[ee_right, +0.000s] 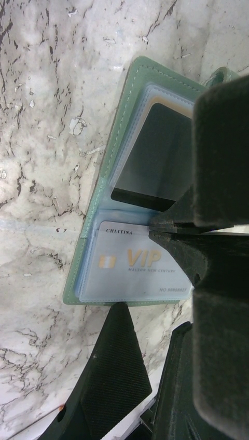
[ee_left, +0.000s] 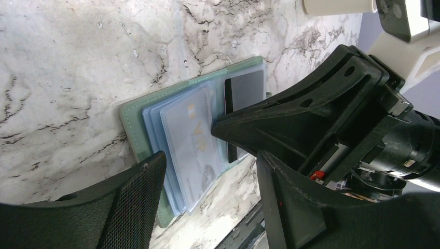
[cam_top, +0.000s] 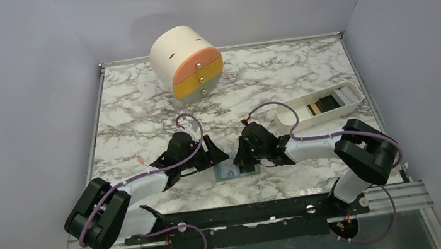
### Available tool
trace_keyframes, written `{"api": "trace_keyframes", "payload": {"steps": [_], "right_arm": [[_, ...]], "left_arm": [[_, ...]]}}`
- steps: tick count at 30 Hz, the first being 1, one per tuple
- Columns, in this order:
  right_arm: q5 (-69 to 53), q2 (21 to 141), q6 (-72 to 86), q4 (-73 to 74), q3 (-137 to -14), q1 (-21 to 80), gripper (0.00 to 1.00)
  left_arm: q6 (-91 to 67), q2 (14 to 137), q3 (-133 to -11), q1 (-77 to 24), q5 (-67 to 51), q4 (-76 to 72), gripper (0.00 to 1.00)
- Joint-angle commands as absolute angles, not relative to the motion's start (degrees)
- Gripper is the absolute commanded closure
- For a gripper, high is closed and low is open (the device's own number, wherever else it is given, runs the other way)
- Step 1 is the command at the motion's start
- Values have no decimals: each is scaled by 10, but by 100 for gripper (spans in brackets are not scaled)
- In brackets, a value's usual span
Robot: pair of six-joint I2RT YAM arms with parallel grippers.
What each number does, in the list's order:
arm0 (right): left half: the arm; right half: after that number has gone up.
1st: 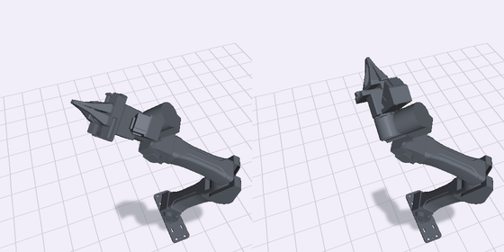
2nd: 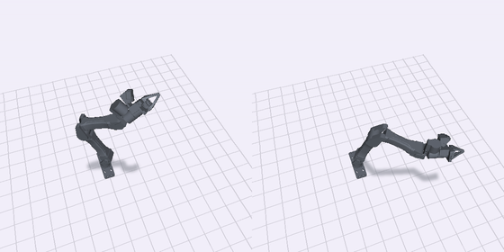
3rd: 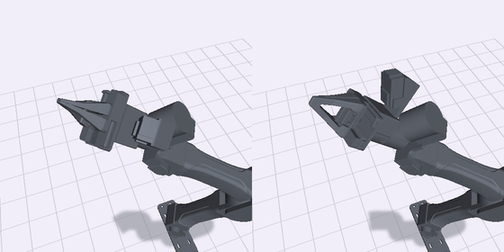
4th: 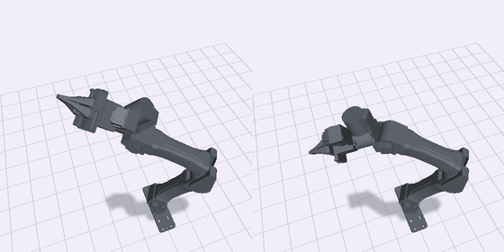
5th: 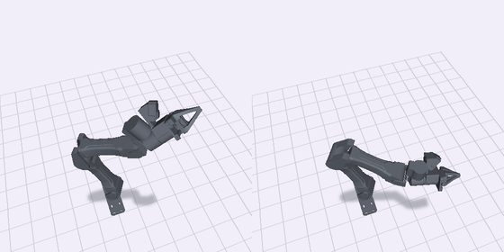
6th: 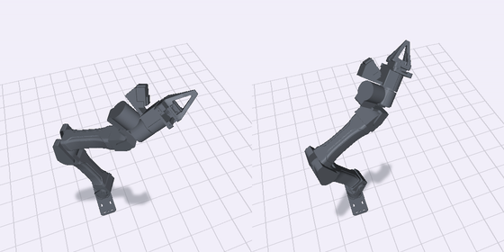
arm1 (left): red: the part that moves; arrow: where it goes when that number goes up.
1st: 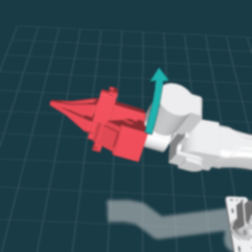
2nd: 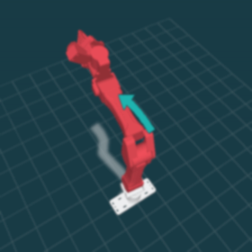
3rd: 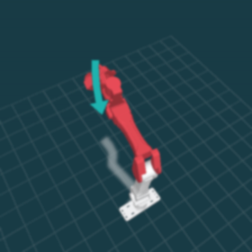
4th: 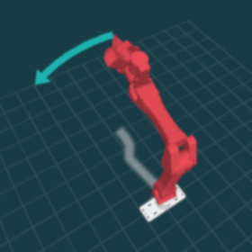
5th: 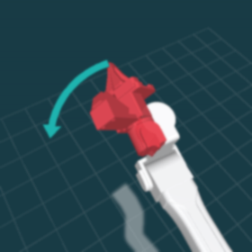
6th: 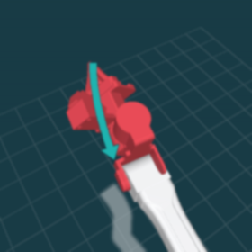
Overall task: Put the credit cards into the card holder
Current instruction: Insert the credit card into the card holder.
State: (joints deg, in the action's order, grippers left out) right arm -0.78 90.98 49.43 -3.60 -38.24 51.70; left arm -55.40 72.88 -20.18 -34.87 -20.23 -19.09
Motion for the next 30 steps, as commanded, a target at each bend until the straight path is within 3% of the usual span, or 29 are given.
{"api": "trace_keyframes", "payload": {"steps": [1, 18, 24, 30], "right_arm": [[1, 932, 495, -25, -364, 520, 99], [-16, 919, 499, -67, -343, 520, 99], [-40, 901, 491, -116, -333, 520, 92], [10, 857, 453, -58, -345, 520, 82]], "left_arm": [[-552, 734, -202, -346, -224, -221, 34], [-574, 742, -204, -346, -262, -257, 45], [-581, 730, -203, -347, -269, -261, 50], [-586, 726, -209, -348, -273, -262, 50]]}}
